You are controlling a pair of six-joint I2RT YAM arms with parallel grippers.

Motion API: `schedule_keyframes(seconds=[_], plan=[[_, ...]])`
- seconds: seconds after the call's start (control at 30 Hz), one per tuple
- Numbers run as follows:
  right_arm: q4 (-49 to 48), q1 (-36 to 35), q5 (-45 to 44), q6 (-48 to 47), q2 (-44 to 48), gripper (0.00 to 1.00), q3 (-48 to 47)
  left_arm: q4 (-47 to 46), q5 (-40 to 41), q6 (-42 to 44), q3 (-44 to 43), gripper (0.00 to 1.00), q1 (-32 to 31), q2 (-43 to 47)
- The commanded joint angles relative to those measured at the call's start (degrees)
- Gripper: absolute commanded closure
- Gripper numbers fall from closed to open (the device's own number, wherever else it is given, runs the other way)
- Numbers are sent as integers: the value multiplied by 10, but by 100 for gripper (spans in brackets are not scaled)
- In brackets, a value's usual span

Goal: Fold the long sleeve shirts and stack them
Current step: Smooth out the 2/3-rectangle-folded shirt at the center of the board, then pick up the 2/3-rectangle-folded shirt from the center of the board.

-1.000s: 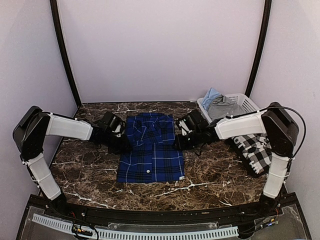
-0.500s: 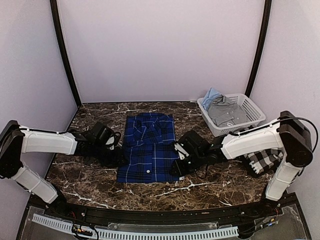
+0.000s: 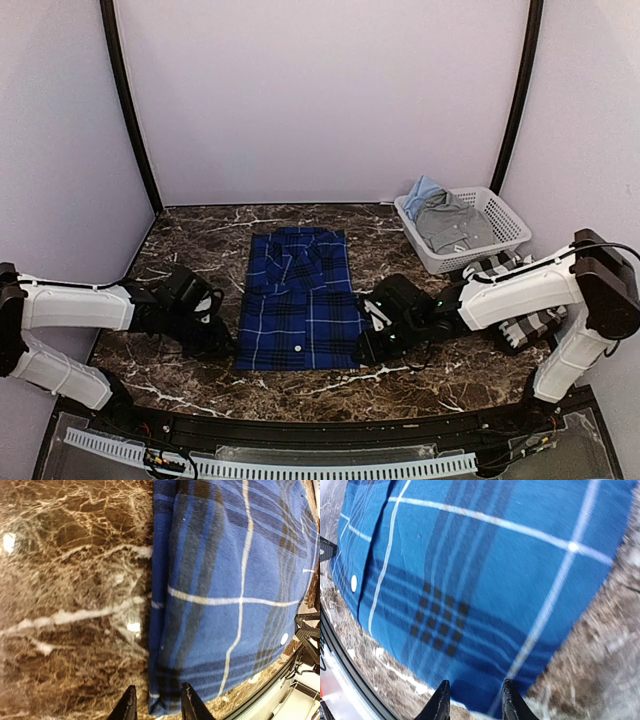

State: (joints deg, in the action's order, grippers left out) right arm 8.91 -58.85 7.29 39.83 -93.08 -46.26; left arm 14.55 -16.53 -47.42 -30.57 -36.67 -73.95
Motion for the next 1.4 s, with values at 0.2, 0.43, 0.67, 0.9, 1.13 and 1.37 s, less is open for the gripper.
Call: schedule_keyframes(seconds=[0.2, 0.43, 0.67, 0.9, 1.13, 1.37], plan=[[-4, -6, -2, 36, 51, 67, 61, 39, -23, 2, 45, 70, -4, 85], [-31, -6, -4, 44, 40, 69, 69, 5, -42, -7, 69, 70, -6, 83], [-52, -6, 10, 47, 29, 71, 77, -28, -56, -10, 80, 70, -14, 67], [-66, -7, 16, 49, 22, 72, 79, -53, -50, -13, 78, 70, -19, 42], [-76, -9, 22, 55, 18, 75, 82, -65, -58, -16, 70, 76, -30, 16], [-76, -11, 20, 65, 29, 85, 93, -43, -50, -23, 57, 99, -34, 27]])
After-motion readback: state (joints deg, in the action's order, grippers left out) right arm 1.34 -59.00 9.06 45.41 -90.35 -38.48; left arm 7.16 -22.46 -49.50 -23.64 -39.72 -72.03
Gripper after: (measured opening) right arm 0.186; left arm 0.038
